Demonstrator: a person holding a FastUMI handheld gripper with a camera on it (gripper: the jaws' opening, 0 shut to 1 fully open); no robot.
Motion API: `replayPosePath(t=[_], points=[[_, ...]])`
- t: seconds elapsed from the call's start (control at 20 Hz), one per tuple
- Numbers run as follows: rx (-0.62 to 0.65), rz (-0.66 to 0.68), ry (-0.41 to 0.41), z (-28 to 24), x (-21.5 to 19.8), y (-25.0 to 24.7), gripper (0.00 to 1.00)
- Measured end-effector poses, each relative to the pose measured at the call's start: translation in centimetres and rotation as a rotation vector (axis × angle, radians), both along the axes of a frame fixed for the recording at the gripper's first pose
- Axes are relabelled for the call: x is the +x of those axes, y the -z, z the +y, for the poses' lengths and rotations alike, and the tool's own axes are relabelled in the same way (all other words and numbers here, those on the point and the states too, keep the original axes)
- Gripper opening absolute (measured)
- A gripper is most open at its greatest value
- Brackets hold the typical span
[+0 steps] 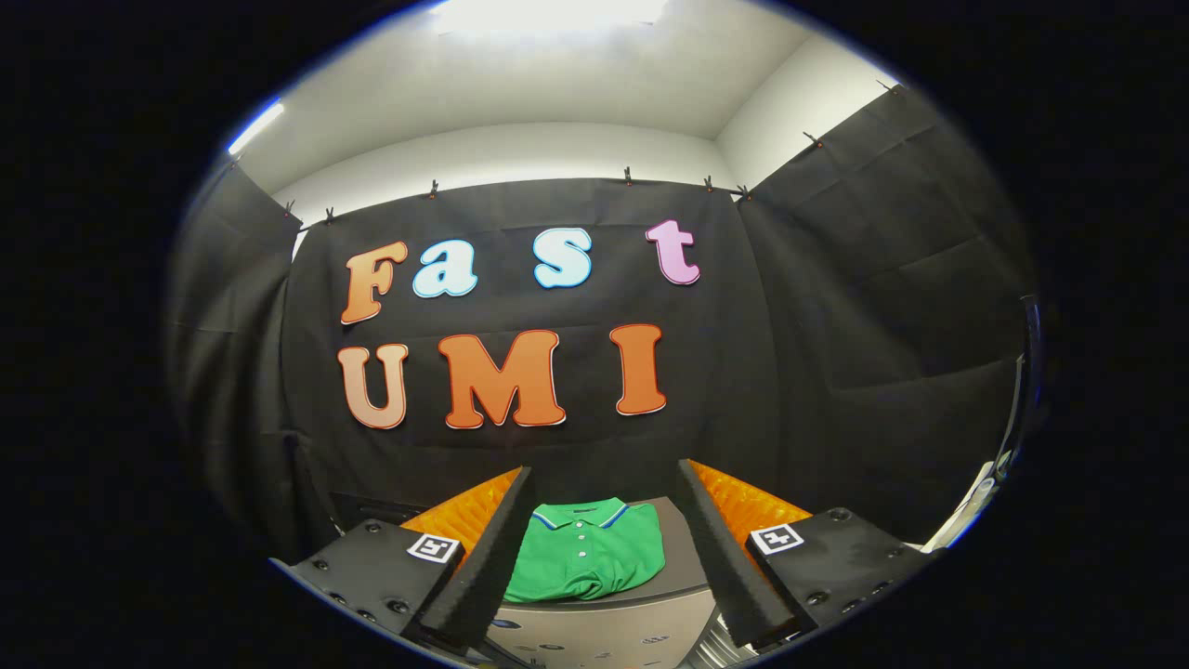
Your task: Put the clothes into the washing machine and then close the washing machine lid.
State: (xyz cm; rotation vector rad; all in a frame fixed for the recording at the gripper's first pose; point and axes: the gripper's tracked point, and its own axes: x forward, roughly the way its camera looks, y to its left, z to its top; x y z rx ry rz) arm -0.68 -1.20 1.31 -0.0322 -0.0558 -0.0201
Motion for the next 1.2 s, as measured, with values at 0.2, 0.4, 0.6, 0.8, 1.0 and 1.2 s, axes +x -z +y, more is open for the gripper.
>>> replayPosePath(t=[0.2, 0.4, 0.6, 0.8, 1.0, 1.2], points=[[-0.008, 0.008, -0.005, 0.8, 1.2, 0.7, 0.98], [0.038, 0.04, -0.027, 2.0, 2.3, 1.5, 0.98], [0.011, 0.063, 0.0, 1.3, 3.3, 2.2, 0.98], [-0.01, 0.126, 0.006, 1.7, 6.2, 3.2, 0.98], [-0.04, 0.244, -0.025, 2.7, 11.6, 5.4, 0.98], [-0.012, 0.389, -0.12, 5.3, 17.3, 7.7, 0.98]])
